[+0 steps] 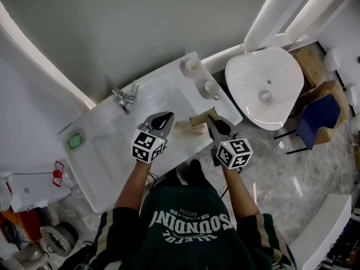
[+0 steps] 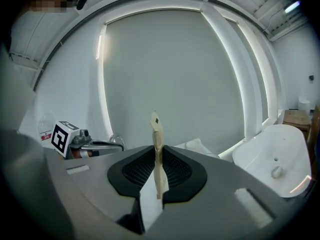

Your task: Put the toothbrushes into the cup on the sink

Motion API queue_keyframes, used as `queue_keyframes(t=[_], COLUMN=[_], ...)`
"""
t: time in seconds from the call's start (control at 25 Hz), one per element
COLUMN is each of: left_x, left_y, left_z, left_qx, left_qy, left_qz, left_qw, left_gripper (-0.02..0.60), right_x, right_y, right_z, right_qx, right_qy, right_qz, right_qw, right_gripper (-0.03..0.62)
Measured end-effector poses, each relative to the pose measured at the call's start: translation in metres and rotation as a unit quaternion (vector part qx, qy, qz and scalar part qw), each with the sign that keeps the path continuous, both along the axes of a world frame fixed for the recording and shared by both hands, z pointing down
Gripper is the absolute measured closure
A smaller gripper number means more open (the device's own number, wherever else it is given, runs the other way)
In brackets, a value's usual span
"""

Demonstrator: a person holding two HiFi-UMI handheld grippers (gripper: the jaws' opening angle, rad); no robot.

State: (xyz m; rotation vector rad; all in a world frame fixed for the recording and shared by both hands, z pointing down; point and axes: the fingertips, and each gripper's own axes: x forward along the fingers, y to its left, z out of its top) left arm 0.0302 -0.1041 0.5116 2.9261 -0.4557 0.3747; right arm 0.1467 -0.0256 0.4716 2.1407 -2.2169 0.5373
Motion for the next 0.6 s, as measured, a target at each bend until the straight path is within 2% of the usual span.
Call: queue_keyframes(t=[0.2, 0.6], left_x=[0.003, 0.007], left_y=[-0.023, -0.079], left_z=[0.003, 0.007], left_qx=[-0.002, -0.013], left_qy=[-0.004, -0.009], left_qz=[-0.028, -0.126], left_qw=[0.9996, 0.9919], left_gripper=[0.531, 0.531], right_x=[0.005, 0.017], right_y=[-0.036, -0.116], right_z=[0.005, 0.013], right_qx=[-0.002, -0.011], right_qy=[-0.004, -0.002], right_qz=[-0.034, -0.137], right_qw=[0.999, 0.99], right_gripper=[0.543, 0.543])
